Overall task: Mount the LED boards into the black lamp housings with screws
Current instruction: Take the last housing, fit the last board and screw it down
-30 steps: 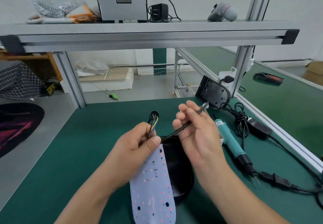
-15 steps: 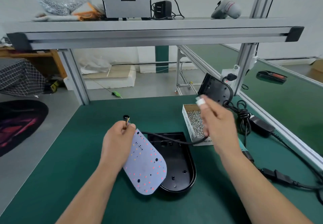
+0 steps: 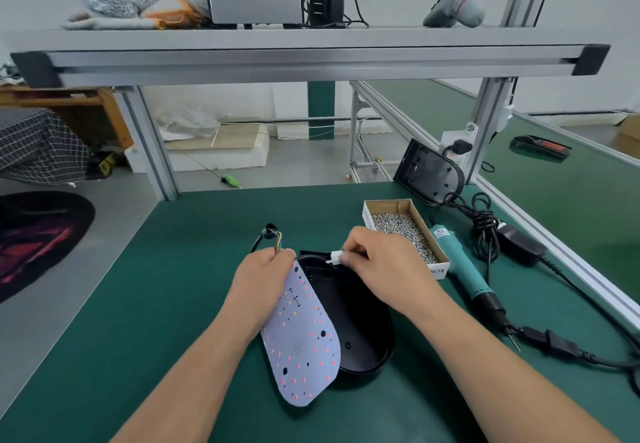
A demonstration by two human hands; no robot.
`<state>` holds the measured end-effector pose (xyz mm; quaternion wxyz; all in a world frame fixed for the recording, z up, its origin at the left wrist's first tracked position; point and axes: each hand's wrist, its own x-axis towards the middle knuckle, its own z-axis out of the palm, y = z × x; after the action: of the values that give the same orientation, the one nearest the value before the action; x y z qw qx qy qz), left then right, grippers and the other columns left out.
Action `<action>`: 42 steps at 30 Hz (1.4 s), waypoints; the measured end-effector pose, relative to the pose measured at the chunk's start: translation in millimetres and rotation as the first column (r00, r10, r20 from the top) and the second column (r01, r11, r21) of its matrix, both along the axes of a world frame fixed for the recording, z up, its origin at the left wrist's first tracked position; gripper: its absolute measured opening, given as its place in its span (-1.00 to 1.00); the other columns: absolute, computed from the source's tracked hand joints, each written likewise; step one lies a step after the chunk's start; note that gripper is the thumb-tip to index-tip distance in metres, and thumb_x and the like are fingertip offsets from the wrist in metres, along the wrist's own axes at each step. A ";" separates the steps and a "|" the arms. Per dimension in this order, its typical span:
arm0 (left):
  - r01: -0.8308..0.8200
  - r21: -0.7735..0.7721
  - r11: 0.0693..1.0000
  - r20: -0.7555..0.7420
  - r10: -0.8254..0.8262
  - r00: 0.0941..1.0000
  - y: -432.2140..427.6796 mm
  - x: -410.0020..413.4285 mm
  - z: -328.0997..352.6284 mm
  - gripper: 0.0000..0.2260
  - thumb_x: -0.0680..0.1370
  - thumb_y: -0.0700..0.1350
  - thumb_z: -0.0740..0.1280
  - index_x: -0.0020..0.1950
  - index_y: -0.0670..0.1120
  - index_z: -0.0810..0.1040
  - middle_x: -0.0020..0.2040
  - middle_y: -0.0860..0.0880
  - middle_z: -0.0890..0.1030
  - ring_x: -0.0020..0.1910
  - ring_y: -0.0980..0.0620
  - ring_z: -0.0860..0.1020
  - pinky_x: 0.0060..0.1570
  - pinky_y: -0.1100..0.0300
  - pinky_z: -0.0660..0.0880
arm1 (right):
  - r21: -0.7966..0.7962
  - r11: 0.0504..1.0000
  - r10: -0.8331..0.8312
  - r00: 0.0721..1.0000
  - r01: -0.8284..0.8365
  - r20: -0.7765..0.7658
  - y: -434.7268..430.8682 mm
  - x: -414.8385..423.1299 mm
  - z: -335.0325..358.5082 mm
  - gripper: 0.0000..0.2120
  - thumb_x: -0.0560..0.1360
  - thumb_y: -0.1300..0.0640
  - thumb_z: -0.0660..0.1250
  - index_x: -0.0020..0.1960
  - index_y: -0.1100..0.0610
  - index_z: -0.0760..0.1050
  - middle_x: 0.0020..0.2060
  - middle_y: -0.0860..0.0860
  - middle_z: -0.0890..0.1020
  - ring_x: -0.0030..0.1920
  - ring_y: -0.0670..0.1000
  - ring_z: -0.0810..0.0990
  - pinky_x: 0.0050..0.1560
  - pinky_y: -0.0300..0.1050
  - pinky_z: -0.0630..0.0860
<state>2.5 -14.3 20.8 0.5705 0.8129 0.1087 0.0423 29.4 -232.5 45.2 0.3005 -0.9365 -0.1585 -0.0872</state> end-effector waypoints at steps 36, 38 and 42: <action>0.042 0.027 0.999 0.341 -0.048 0.939 -27.2 -7.3 16.8 -0.61 0.52 0.05 0.36 -0.28 -0.11 0.22 -0.35 0.01 0.18 -0.33 0.01 0.17 -0.37 0.16 0.12 | -0.315 0.942 0.169 0.975 -0.116 0.146 20.0 -17.2 41.7 -0.85 0.59 0.05 0.27 -0.12 0.09 0.48 -0.23 0.00 0.56 -0.12 0.19 0.56 -0.16 0.07 0.49; 0.058 0.033 0.998 0.377 -0.067 0.924 -29.1 -9.6 19.2 -0.62 0.55 0.04 0.35 -0.29 -0.09 0.24 -0.35 0.02 0.19 -0.34 0.02 0.17 -0.37 0.19 0.13 | -0.253 0.961 0.152 0.979 -0.114 0.135 19.3 -19.9 44.8 -0.85 0.59 0.05 0.29 -0.08 0.10 0.55 -0.20 0.04 0.64 -0.10 0.19 0.59 -0.11 0.11 0.53; 0.065 0.032 0.997 0.420 -0.073 0.905 -28.7 -13.3 21.5 -0.62 0.57 0.06 0.35 -0.24 -0.19 0.35 -0.32 -0.11 0.22 -0.33 0.02 0.20 -0.35 0.18 0.17 | -0.206 0.976 0.094 0.985 -0.063 0.142 17.1 -21.1 43.2 -0.83 0.60 -0.02 0.32 0.01 0.07 0.60 -0.15 0.05 0.68 -0.06 0.18 0.61 -0.08 0.08 0.54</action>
<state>-10.9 -43.0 42.3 0.5745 0.7930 -0.0459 0.1973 8.3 -215.5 88.4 0.1946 -0.9458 -0.2256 -0.1295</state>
